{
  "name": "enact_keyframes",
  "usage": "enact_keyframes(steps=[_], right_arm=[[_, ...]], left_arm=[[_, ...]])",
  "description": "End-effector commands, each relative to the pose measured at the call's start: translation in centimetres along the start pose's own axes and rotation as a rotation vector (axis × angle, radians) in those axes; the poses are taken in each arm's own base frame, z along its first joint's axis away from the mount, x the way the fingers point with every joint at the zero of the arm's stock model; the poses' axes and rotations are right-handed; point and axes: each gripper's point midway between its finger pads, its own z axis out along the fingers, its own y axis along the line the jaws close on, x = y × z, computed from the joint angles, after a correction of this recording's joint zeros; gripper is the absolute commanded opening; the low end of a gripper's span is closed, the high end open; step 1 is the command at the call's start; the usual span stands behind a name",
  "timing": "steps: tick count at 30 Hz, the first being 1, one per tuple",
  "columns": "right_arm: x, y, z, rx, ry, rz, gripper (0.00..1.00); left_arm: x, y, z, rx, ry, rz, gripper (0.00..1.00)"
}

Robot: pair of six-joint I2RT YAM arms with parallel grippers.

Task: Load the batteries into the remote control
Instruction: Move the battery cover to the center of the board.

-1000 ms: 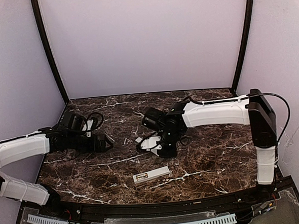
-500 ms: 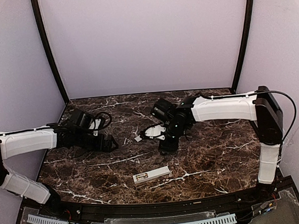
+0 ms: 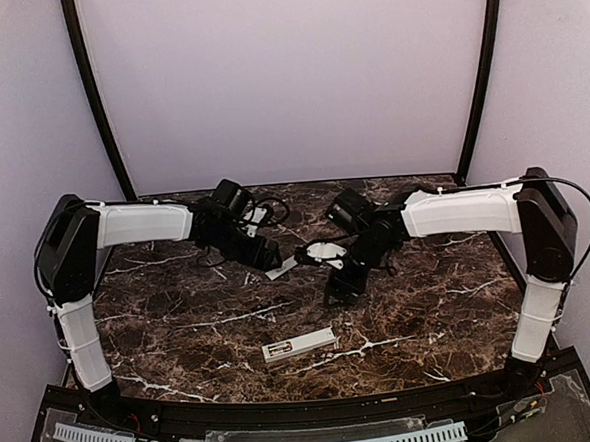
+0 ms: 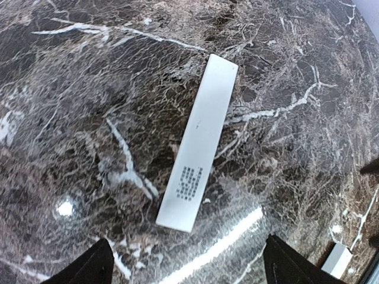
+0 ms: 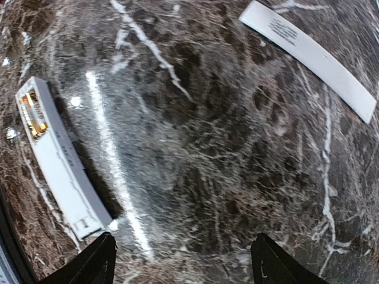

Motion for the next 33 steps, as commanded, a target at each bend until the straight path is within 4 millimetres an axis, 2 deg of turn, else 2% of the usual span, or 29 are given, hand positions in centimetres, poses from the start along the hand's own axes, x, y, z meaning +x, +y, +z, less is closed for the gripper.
enact_keyframes(steps=[1,7,12,16,20,22,25,28,33], right_arm=[[-2.4,4.3,-0.3,-0.047,-0.082,-0.132,0.79],[-2.3,7.1,1.7,-0.042,-0.058,-0.251,0.84],[-2.5,8.1,3.2,-0.035,-0.039,-0.32,0.87],[-2.0,8.4,4.3,-0.03,-0.01,-0.357,0.88],[-1.6,8.9,4.9,-0.049,0.011,-0.378,0.9],[-1.2,9.2,5.3,-0.061,0.028,-0.383,0.9],[-0.6,9.2,5.6,-0.064,0.053,-0.382,0.9],[0.1,8.8,6.1,-0.05,0.091,-0.377,0.86],[1.4,8.2,7.0,-0.039,0.143,-0.334,0.7]], left_arm=[[0.3,0.1,2.6,-0.048,0.087,0.087,0.87],[0.5,0.9,5.5,-0.105,0.14,0.133,0.81],[0.7,1.3,6.5,-0.14,0.172,0.164,0.73],[1.9,1.6,6.6,-0.149,0.216,0.181,0.57],[4.1,1.6,6.6,-0.139,0.283,0.215,0.4],[5.0,1.4,6.5,-0.133,0.306,0.222,0.34],[6.1,1.1,6.2,-0.128,0.329,0.237,0.31],[7.3,0.9,5.5,-0.126,0.346,0.254,0.24],[9.0,0.9,4.4,-0.112,0.367,0.261,0.18]])
